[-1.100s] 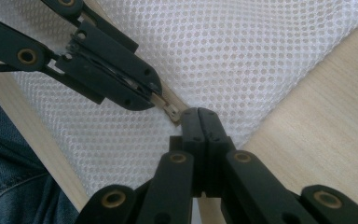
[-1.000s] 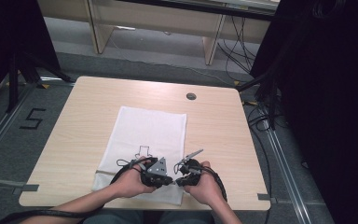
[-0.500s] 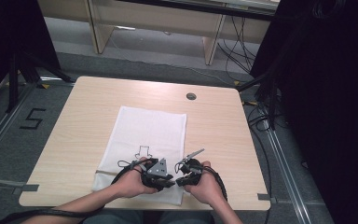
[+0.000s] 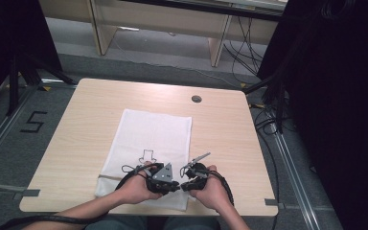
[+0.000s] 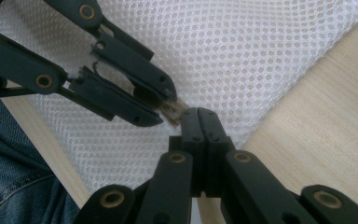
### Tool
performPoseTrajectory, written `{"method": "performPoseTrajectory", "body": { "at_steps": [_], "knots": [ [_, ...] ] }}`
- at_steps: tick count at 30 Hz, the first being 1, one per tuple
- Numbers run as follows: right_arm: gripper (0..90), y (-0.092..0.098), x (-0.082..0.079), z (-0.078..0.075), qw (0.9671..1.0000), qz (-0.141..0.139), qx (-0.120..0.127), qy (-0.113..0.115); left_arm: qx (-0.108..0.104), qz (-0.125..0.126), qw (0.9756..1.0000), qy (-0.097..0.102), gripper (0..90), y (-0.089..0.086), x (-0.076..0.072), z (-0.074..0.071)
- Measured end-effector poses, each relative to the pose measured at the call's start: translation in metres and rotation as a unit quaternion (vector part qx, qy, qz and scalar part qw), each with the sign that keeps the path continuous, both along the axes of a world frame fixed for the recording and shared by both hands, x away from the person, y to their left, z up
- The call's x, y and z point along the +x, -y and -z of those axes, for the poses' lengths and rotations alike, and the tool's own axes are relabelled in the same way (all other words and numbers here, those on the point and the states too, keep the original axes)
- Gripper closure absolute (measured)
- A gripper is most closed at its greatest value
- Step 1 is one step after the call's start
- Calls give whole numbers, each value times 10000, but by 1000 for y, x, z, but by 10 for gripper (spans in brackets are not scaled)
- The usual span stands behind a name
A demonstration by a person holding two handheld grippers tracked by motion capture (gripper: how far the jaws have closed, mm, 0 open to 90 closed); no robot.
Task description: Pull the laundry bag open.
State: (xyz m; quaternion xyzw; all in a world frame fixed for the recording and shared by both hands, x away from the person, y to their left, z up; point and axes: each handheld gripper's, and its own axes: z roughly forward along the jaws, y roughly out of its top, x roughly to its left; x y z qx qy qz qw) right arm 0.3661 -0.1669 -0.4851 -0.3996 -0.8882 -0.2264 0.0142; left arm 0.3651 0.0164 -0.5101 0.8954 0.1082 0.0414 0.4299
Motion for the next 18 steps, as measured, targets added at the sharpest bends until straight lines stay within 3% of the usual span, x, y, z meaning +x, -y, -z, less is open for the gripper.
{"method": "performPoseTrajectory", "body": {
  "at_steps": [8, 11, 18],
  "knots": [
    [900, 0, 1, 1, 10000, 12, -11, 19, -171, -70, 9994, -301, 797, 0, 4, 4],
    [900, -1, 0, 0, 10000, 52, 2, -64, -107, -86, 9995, -279, 811, 0, 2, 3],
    [900, -1, 0, 0, 9998, -119, -75, 108, -67, -138, 9995, -280, 819, 0, 1, -4]
  ]
}}
